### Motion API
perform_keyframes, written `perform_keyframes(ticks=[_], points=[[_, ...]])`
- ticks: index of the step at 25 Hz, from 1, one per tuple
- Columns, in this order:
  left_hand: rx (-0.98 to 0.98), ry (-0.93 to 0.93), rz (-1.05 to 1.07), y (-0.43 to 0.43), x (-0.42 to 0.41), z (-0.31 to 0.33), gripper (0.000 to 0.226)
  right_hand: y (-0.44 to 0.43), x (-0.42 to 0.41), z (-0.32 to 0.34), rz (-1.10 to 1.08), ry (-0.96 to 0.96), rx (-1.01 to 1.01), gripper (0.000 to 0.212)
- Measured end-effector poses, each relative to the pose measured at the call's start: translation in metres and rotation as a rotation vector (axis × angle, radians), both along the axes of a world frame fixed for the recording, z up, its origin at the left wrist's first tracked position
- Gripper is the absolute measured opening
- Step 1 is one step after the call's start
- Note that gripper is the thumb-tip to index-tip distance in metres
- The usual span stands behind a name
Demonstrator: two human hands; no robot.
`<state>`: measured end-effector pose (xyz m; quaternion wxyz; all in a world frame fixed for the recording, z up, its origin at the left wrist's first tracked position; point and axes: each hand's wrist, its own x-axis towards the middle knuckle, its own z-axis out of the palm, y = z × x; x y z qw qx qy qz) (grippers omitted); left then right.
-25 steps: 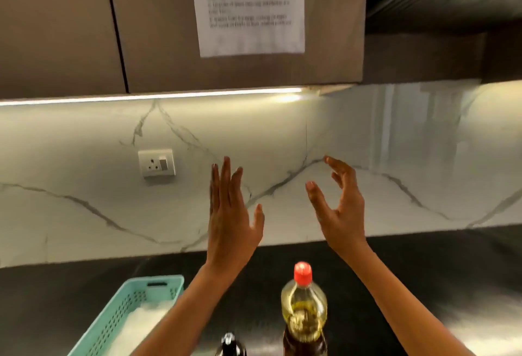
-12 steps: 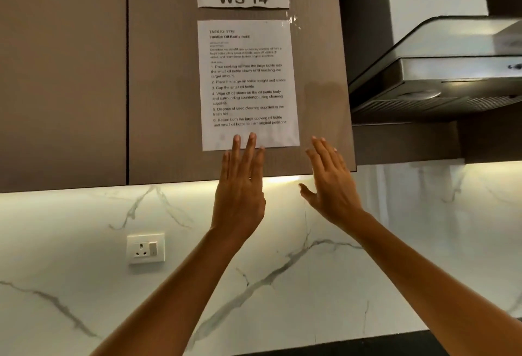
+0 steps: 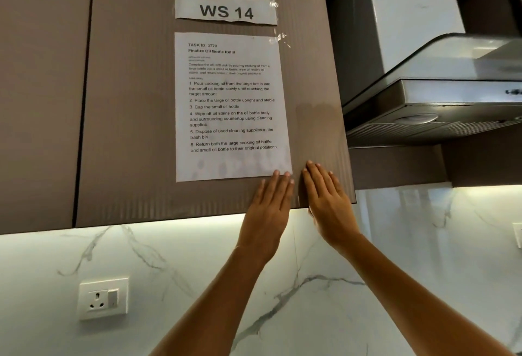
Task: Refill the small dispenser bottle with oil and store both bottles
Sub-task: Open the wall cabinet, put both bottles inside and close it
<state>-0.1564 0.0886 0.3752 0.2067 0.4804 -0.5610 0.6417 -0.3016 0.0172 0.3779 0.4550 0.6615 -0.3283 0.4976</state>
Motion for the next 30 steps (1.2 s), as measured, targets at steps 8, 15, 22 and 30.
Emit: perform_keyframes(ticks=[8, 15, 22, 30], points=[[-0.012, -0.224, 0.026, -0.01, -0.011, 0.016, 0.069, 0.008, -0.002, -0.004, -0.018, 0.019, -0.1, 0.083], [-0.045, -0.479, -0.016, 0.045, -0.028, 0.026, 0.056, 0.046, -0.04, -0.019, 0.017, -0.106, -0.257, 0.072], [-0.049, -0.567, -0.141, 0.131, -0.056, 0.036, 0.062, 0.131, -0.088, -0.023, 0.368, -0.18, -0.249, 0.058], [-0.079, -0.573, -0.198, 0.213, -0.121, 0.039, 0.046, 0.203, -0.075, -0.028, 1.017, -0.576, -0.064, 0.073]])
